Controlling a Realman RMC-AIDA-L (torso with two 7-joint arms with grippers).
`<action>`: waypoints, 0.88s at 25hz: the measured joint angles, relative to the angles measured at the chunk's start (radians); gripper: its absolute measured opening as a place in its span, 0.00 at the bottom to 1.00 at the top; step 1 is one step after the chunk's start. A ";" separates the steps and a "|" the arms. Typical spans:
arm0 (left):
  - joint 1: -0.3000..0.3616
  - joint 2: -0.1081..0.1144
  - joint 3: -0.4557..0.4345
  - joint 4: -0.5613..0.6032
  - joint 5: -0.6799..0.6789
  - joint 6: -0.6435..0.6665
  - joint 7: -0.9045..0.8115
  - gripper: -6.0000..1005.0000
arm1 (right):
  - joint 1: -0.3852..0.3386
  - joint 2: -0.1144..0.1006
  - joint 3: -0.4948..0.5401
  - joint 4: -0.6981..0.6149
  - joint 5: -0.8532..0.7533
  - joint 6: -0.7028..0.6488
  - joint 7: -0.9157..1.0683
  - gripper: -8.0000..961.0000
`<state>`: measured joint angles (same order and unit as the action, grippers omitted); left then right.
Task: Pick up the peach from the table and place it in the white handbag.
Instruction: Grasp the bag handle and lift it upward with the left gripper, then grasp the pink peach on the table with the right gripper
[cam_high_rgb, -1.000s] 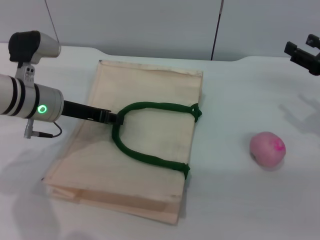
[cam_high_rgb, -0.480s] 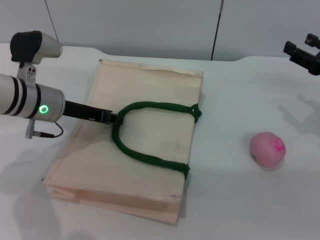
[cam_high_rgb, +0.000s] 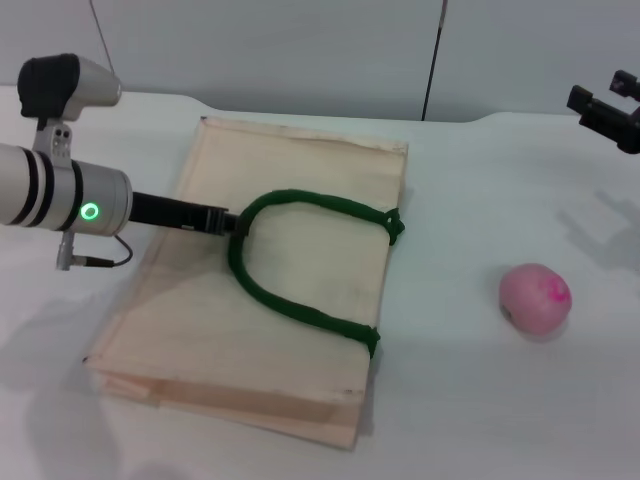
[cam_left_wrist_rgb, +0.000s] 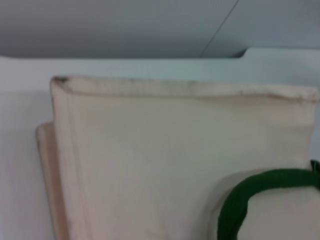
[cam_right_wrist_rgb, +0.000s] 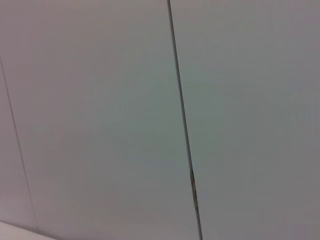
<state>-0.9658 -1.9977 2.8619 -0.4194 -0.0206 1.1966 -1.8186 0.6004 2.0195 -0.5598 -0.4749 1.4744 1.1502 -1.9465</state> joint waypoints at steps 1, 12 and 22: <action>0.002 -0.001 0.000 -0.002 -0.014 0.002 0.009 0.17 | -0.001 -0.001 -0.002 0.000 -0.003 0.000 0.007 0.77; 0.027 0.017 0.000 -0.011 -0.209 0.204 0.123 0.11 | -0.004 -0.061 -0.004 -0.045 -0.223 0.107 0.165 0.77; 0.050 0.033 0.000 -0.105 -0.377 0.477 0.155 0.11 | 0.008 -0.050 -0.007 -0.165 -0.527 0.197 0.320 0.77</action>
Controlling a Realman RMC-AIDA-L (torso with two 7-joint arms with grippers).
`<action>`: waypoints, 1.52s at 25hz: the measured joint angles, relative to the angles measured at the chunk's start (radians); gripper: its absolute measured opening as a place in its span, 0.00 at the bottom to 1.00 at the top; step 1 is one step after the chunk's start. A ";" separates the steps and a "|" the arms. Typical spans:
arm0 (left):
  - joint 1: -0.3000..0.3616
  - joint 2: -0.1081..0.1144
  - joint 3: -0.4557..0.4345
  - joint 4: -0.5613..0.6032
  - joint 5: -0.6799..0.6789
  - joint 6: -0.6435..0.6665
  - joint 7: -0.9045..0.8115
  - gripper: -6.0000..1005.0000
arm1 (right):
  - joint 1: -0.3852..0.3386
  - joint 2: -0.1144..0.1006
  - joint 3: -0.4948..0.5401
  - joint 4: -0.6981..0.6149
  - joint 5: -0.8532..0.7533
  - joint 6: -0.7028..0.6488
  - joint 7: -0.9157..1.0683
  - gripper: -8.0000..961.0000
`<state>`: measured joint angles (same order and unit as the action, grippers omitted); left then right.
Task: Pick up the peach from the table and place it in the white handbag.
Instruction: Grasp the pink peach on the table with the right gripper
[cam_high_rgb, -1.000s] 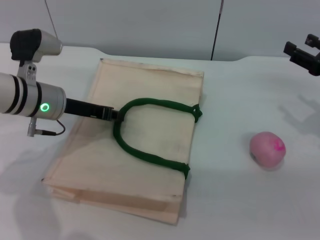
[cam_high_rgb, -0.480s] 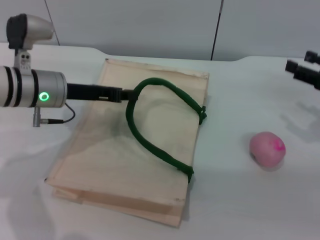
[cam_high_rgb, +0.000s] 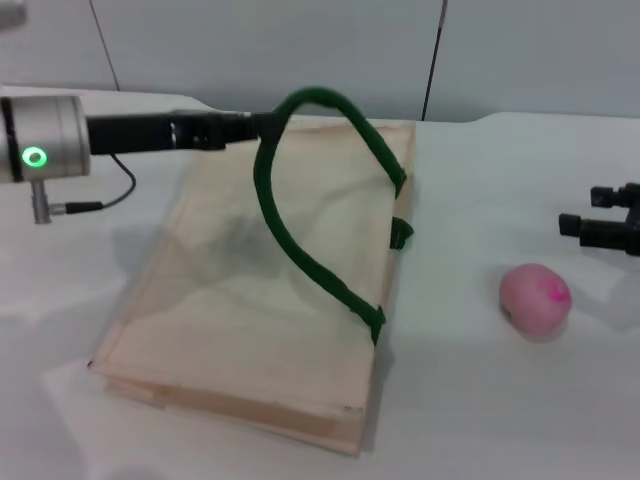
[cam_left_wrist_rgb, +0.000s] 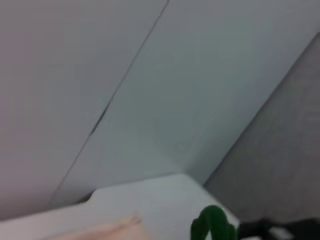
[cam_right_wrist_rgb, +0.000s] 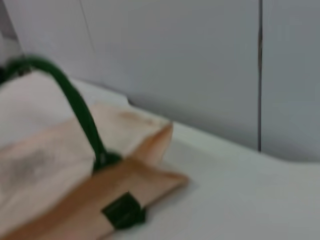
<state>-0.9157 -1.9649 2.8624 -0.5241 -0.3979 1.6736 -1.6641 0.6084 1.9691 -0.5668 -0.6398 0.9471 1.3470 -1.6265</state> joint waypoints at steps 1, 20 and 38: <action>0.001 0.000 0.000 -0.006 -0.011 0.016 0.000 0.11 | 0.001 0.001 0.000 -0.004 -0.011 0.009 0.005 0.77; 0.015 0.013 0.000 -0.037 -0.136 0.154 0.001 0.10 | 0.057 0.029 -0.002 -0.005 -0.251 0.108 0.081 0.78; 0.017 0.017 0.000 -0.037 -0.154 0.178 0.001 0.10 | 0.078 0.048 -0.003 0.000 -0.309 0.096 0.091 0.65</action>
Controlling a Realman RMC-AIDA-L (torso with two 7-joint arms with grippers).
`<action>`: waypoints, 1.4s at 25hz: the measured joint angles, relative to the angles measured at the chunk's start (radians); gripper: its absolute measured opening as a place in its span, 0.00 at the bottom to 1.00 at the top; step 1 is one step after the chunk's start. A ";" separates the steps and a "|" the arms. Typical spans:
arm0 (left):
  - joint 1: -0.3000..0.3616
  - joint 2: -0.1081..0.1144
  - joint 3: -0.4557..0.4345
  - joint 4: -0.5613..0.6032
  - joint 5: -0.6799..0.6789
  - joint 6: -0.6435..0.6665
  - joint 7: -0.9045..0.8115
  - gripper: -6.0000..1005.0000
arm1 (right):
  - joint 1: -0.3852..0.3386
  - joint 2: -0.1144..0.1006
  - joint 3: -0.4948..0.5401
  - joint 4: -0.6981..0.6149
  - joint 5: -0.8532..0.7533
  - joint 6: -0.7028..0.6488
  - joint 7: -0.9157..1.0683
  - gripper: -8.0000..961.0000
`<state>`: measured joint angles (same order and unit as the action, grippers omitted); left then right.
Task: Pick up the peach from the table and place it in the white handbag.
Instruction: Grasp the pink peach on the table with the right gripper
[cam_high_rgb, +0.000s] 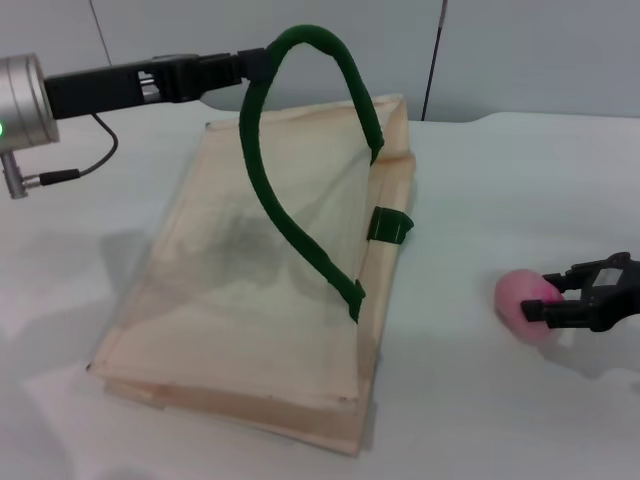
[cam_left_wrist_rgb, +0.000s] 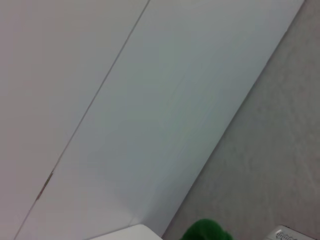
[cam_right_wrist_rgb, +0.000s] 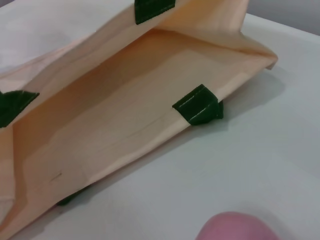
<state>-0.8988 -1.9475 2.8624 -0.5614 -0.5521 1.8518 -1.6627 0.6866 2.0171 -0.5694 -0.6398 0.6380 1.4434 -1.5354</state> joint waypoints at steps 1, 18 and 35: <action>0.000 0.001 0.000 0.000 -0.002 0.003 0.000 0.10 | 0.000 0.000 0.000 -0.001 0.000 0.000 0.000 0.64; 0.006 0.006 0.000 0.000 -0.014 0.017 -0.001 0.10 | 0.001 0.002 -0.002 -0.009 0.000 0.003 -0.006 0.46; 0.008 0.006 0.000 0.000 -0.014 0.017 -0.004 0.10 | 0.002 0.002 -0.017 -0.018 0.012 0.014 -0.009 0.40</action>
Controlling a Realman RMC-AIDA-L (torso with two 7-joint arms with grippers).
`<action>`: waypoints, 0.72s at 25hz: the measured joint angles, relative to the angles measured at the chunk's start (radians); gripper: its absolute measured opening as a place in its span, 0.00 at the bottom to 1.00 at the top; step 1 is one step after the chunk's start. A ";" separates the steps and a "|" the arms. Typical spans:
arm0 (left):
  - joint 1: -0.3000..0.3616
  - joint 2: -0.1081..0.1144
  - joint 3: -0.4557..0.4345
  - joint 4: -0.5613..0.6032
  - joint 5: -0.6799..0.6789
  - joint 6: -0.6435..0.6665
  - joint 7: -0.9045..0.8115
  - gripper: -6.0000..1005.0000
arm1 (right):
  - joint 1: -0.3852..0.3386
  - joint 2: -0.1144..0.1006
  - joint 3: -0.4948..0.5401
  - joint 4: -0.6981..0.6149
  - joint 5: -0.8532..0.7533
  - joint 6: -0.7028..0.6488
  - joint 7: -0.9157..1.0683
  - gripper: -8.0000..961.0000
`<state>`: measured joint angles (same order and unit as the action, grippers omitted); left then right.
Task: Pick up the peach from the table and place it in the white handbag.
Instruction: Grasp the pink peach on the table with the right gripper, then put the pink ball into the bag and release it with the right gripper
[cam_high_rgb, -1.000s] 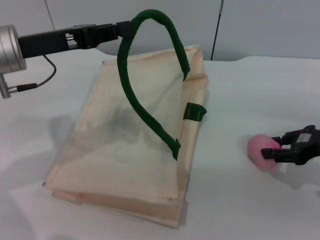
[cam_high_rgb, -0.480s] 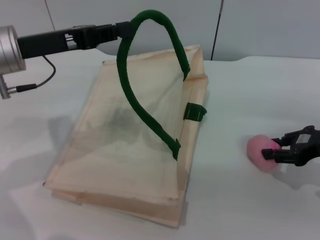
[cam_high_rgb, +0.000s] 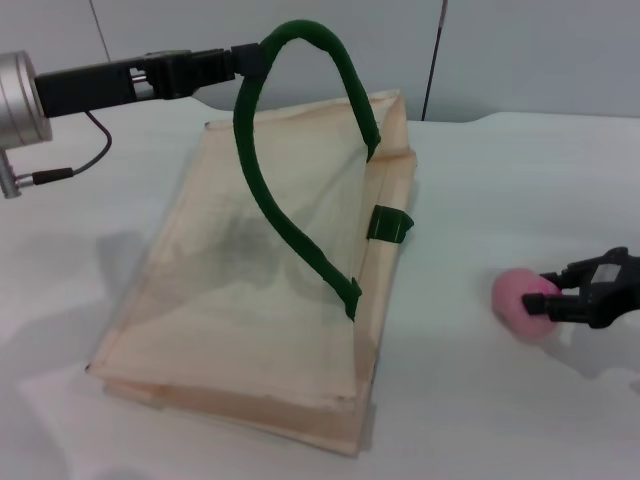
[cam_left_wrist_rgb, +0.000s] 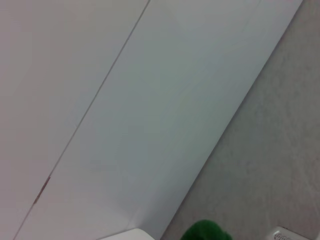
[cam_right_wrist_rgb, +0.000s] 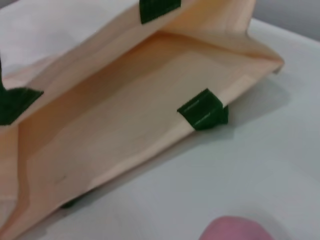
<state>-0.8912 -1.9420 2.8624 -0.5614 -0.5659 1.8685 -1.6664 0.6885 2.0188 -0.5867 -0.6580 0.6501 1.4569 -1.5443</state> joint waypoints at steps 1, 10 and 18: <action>0.000 0.000 0.000 0.000 0.000 0.001 0.000 0.10 | 0.001 0.000 0.000 -0.006 0.007 0.006 0.000 0.40; -0.010 0.001 0.000 0.003 -0.003 0.014 -0.003 0.10 | 0.032 0.001 -0.007 -0.050 0.139 0.077 -0.037 0.37; -0.033 0.002 0.000 0.011 -0.012 0.033 -0.006 0.10 | 0.147 0.005 -0.062 0.064 0.210 0.068 -0.099 0.36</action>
<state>-0.9244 -1.9404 2.8624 -0.5507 -0.5775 1.9016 -1.6725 0.8350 2.0237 -0.6487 -0.5941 0.8605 1.5252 -1.6438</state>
